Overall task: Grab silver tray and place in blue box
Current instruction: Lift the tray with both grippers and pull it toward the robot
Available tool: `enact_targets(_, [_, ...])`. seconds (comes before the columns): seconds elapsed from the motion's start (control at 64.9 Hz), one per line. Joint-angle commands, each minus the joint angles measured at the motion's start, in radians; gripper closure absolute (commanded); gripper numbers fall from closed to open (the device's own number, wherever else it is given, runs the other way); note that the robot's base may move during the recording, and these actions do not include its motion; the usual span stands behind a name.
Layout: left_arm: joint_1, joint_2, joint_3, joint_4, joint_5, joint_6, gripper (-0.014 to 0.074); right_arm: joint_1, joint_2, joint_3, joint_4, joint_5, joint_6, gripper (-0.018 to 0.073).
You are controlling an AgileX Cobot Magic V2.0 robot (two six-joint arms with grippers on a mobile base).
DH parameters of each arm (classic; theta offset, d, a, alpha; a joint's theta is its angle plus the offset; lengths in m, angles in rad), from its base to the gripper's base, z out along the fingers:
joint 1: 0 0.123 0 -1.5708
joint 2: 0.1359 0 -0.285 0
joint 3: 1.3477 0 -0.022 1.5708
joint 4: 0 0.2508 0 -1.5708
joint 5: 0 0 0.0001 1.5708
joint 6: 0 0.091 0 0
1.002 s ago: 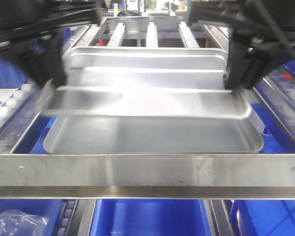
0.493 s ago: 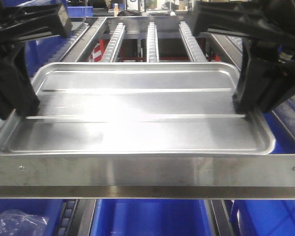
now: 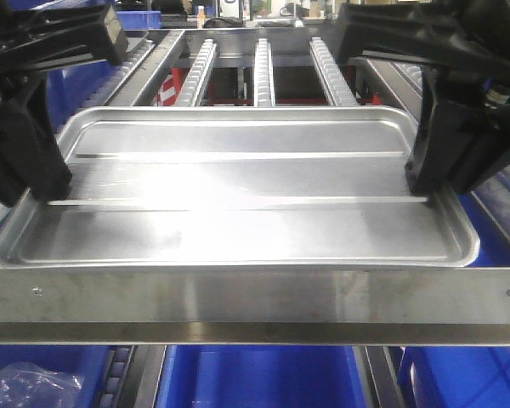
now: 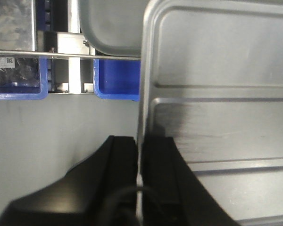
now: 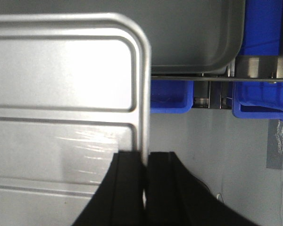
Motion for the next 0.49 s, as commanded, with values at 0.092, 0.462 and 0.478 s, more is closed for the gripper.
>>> enact_targets(0.092, [-0.007,-0.032,-0.025,0.020,-0.015,-0.010,0.0602,-0.002,-0.032,-0.025,-0.040,-0.022,-0.002,0.0502])
enact_targets(0.462, [-0.007,-0.032,-0.025,0.020,-0.014,-0.010,0.0602,-0.002,-0.032,-0.025,-0.040,-0.022,-0.002,0.0502])
enact_targets(0.478, [-0.007,-0.032,-0.025,0.020,-0.014,-0.010,0.0602,-0.002,-0.032,-0.025,-0.040,-0.022,-0.002,0.0502])
